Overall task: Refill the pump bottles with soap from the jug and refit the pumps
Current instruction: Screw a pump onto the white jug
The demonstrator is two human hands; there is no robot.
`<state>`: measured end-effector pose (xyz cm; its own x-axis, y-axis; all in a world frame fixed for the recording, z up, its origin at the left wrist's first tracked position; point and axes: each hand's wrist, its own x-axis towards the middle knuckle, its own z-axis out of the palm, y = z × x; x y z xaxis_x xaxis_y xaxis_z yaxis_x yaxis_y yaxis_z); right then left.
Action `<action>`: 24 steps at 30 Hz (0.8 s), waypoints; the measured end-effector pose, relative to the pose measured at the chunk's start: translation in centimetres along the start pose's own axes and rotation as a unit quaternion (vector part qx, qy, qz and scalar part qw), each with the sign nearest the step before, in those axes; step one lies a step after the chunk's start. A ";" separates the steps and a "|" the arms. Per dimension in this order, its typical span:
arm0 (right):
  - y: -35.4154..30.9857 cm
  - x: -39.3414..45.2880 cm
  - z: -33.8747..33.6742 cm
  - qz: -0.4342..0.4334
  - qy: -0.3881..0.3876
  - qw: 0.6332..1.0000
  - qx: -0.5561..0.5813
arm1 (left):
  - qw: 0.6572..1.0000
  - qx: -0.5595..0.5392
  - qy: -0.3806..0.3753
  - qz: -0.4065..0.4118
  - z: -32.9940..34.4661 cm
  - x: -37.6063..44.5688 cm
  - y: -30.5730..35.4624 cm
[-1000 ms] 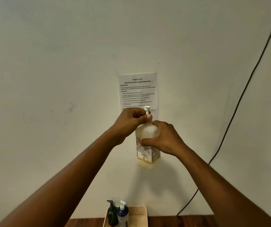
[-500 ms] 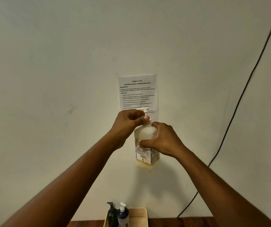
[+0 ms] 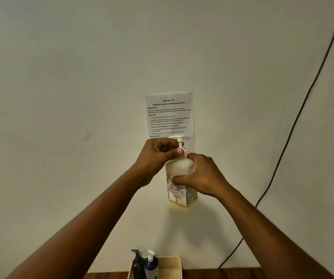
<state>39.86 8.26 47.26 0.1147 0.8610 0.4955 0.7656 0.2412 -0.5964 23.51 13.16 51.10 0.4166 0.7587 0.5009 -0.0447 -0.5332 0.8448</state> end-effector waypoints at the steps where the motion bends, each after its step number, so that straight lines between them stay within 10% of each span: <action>1: 0.0 0.0 0.0 -0.004 0.001 1.000 -0.007 | 0.999 0.030 0.027 0.016 0.3 -0.1 -0.2; 13: 0.9 -0.3 0.4 -0.007 -0.020 1.000 0.007 | 0.998 0.026 0.052 0.012 0.6 -0.8 -1.6; 24: 6.5 -0.3 2.7 0.024 0.004 0.999 0.022 | 0.934 0.350 0.035 0.067 0.1 -3.0 -10.8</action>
<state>43.11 10.76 41.48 0.1553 0.8687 0.4703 0.7304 0.2196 -0.6468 22.85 16.58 40.41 0.3883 0.6765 0.6258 0.5221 -0.7211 0.4555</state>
